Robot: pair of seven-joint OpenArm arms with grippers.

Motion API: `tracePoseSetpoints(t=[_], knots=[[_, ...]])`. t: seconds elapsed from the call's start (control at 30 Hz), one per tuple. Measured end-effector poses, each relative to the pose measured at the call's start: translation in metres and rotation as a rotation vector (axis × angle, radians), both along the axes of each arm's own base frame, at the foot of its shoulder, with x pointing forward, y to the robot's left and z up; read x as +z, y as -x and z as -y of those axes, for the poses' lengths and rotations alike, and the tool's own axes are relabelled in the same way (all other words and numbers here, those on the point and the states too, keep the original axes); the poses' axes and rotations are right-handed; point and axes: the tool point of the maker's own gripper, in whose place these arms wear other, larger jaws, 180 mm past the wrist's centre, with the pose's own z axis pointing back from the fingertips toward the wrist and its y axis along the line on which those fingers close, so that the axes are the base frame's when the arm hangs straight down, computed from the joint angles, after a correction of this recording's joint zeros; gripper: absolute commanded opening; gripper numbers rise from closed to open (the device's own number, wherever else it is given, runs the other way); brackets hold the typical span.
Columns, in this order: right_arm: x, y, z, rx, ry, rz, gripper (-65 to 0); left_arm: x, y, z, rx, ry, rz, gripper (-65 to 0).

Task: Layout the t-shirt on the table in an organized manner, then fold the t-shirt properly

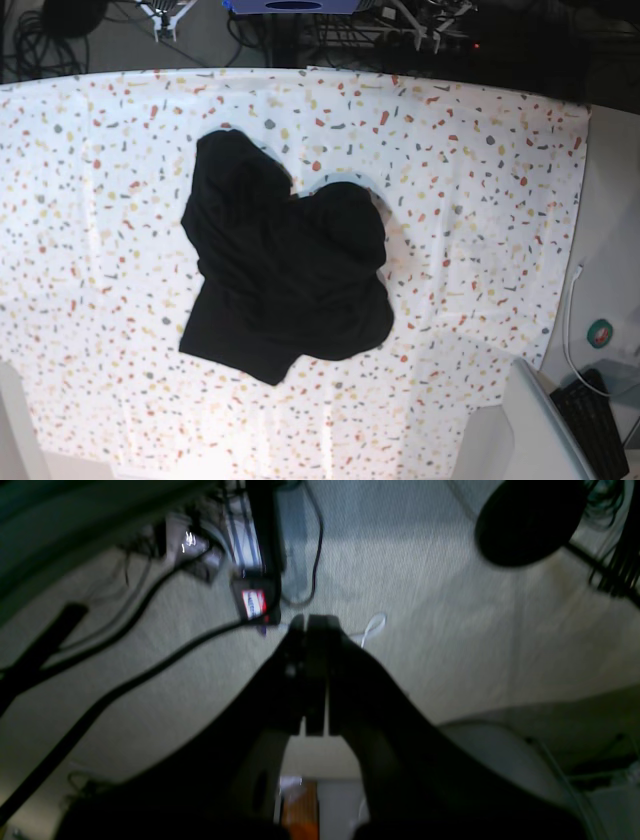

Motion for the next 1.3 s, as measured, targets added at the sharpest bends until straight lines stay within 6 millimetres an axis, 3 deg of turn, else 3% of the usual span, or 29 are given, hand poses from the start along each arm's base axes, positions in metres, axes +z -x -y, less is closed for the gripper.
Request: tracePoseSetpoints(t=[0.27, 0.47, 0.6, 0.8, 1.1, 1.3], knots=[[0.001, -0.022, 0.005, 0.003, 0.011, 0.104, -65.0, 0.0, 0.004, -0.005, 0.0, -0.01, -0.009, -65.0], [0.002, 0.006, 0.005, 0.006, 0.01, 0.051, -65.0, 0.001, 0.006, -0.009, -0.002, -0.017, -0.017, -65.0], [0.002, 0.0, 0.007, 0.007, 0.013, 0.058, -65.0, 0.001, 0.007, -0.011, -0.002, -0.023, -0.019, -65.0], [0.001, 0.013, -0.004, 0.156, -0.018, -0.025, -65.0, 0.002, 0.013, -0.011, -0.009, -0.021, -0.019, -65.0], [0.001, 0.016, -0.001, 0.085, -0.007, -0.023, -65.0, 0.003, 0.018, -0.01, -0.011, -0.02, -0.017, -65.0], [0.016, 0.057, 0.003, -0.001, 0.009, -0.009, -65.0, 0.022, 0.032, -0.019, -0.04, -0.026, 0.053, -65.0]])
